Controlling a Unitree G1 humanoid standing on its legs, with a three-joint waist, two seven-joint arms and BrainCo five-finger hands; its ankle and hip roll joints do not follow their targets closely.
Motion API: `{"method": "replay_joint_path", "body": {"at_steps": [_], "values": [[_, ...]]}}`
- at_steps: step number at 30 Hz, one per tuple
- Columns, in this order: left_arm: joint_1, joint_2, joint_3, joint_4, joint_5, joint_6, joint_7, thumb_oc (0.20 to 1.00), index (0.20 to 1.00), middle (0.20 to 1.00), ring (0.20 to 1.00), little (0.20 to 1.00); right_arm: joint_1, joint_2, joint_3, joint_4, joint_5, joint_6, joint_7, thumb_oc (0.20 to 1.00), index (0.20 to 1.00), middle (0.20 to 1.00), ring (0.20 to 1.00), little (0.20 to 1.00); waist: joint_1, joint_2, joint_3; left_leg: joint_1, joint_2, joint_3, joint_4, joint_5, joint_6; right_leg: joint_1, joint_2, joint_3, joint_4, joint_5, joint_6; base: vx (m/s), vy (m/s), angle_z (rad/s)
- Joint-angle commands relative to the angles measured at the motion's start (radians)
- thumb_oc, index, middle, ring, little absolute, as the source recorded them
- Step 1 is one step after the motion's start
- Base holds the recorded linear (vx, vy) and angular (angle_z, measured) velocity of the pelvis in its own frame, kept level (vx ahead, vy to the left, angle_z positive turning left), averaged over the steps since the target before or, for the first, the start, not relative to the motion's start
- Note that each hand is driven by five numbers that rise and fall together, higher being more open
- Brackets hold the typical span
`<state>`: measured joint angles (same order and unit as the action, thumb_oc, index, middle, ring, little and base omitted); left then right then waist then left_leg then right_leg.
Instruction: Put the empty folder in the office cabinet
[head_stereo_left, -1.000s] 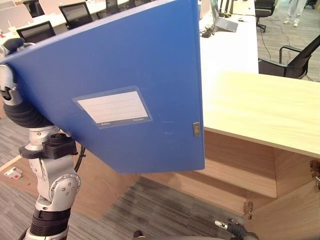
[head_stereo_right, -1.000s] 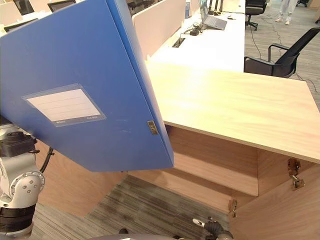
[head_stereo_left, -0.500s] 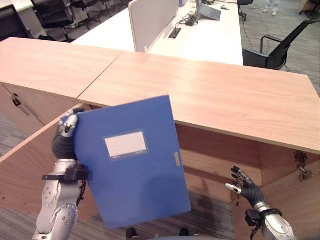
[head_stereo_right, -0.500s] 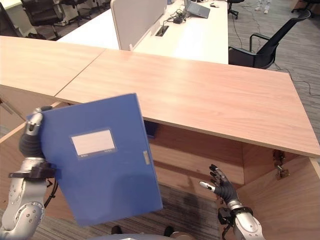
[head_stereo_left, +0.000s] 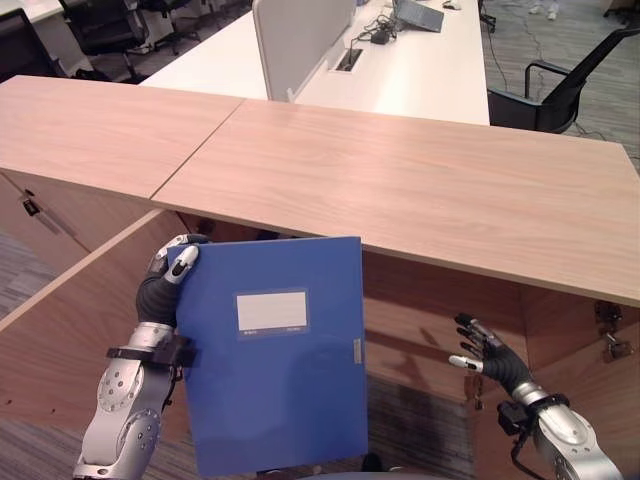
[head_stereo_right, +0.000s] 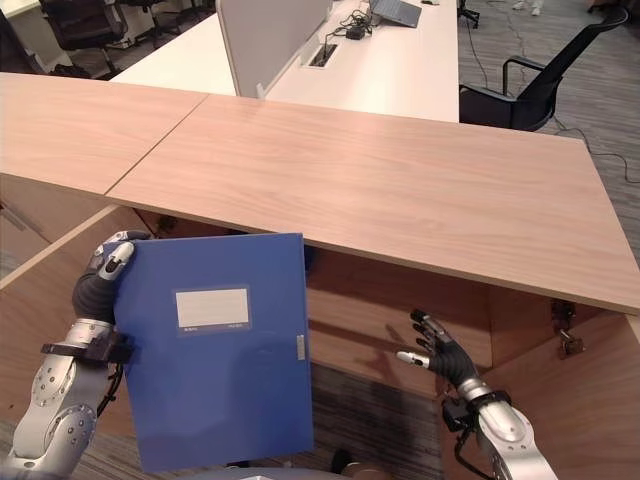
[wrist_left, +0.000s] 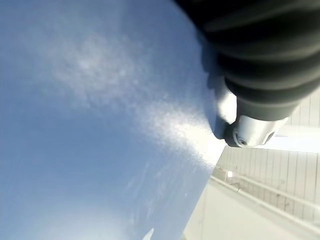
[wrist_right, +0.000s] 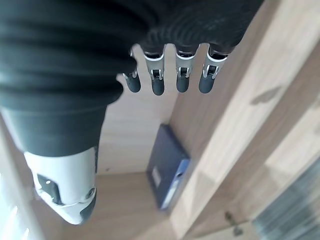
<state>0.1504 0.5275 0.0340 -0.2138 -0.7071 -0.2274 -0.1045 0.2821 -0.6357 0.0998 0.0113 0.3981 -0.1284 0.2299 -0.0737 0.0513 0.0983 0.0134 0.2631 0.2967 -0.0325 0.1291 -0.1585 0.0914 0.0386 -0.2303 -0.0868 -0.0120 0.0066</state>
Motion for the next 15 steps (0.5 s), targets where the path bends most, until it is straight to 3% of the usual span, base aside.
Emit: {"method": "replay_joint_path", "body": {"at_steps": [1, 5, 15], "values": [[-0.104, 0.081, 0.007, 0.035, 0.155, -0.058, 0.027, 0.2, 0.2, 0.2, 0.2, 0.2, -0.063, 0.002, 0.031, -0.075, 0.098, -0.033, 0.051, 1.0, 1.0, 1.0, 1.0, 1.0, -0.015, -0.081, -0.045, -0.096, -0.01, -0.015, 0.035, 0.004, 0.013, 0.011, -0.027, 0.032, 0.0, -0.101, 0.062, 0.0, 0.0, 0.0], [-0.142, 0.093, 0.019, 0.057, 0.284, -0.063, 0.053, 0.2, 0.2, 0.2, 0.2, 0.2, -0.059, 0.005, 0.003, -0.119, 0.164, -0.025, 0.074, 1.0, 1.0, 1.0, 1.0, 1.0, -0.017, -0.084, -0.049, -0.096, -0.01, -0.012, 0.032, 0.003, 0.012, 0.006, -0.028, 0.034, 0.0, -0.099, 0.064, 0.0, 0.0, 0.0], [-0.193, 0.066, 0.001, 0.06, 0.403, -0.069, 0.092, 0.2, 0.2, 0.2, 0.2, 0.2, -0.051, 0.045, 0.035, -0.209, 0.34, 0.014, 0.123, 1.0, 1.0, 1.0, 1.0, 1.0, -0.019, -0.095, -0.054, -0.098, -0.01, -0.007, 0.033, -0.001, 0.009, 0.002, -0.031, 0.035, 0.0, -0.097, 0.063, 0.0, 0.0, 0.0]]}}
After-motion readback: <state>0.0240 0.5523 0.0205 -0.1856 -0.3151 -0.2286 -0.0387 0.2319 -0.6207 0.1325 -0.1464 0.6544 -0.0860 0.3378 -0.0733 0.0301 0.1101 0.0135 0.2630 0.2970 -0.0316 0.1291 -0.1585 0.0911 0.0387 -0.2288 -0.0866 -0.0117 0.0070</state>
